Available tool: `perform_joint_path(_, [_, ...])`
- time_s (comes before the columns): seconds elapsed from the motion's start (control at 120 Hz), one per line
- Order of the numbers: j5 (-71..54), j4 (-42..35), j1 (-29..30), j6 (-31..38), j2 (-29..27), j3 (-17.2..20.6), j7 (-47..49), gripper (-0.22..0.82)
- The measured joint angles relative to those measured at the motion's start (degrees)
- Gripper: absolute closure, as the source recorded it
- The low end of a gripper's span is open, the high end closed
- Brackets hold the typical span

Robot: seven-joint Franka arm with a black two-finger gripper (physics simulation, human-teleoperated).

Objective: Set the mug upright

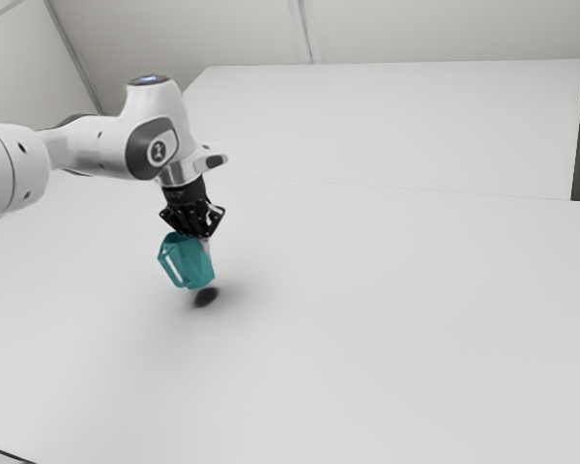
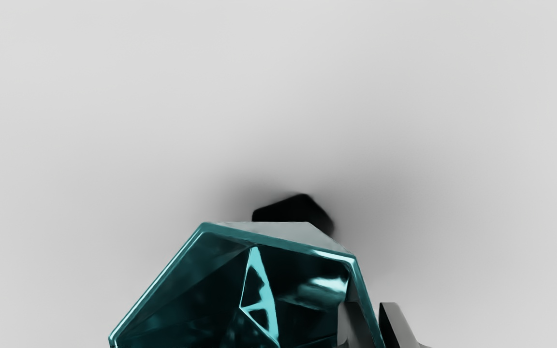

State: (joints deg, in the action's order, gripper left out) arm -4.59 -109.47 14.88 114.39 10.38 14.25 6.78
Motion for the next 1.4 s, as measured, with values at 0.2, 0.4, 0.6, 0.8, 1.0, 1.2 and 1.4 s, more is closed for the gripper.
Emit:
perform_joint_path(0.2, [-2.2,-1.1,-0.6,2.2,0.2,1.2,5.1,0.78])
perform_joint_path(0.4, [-4.2,-2.4,-0.8,4.0,0.6,1.9,9.7,0.78])
perform_joint_path(0.6, [-7.1,-3.9,-1.1,5.8,0.9,2.6,14.2,0.78])
perform_joint_path(0.8, [-8.4,-4.9,-1.3,7.5,1.5,2.9,18.0,0.78])
perform_joint_path(1.0, [-8.2,-5.2,-1.3,8.2,1.6,3.7,21.1,0.46])
perform_joint_path(1.2, [-6.7,-1.0,-1.3,5.7,-0.6,4.4,23.4,0.18])
perform_joint_path(1.4, [-3.5,7.2,-1.3,-3.4,-2.9,4.2,22.4,0.07])
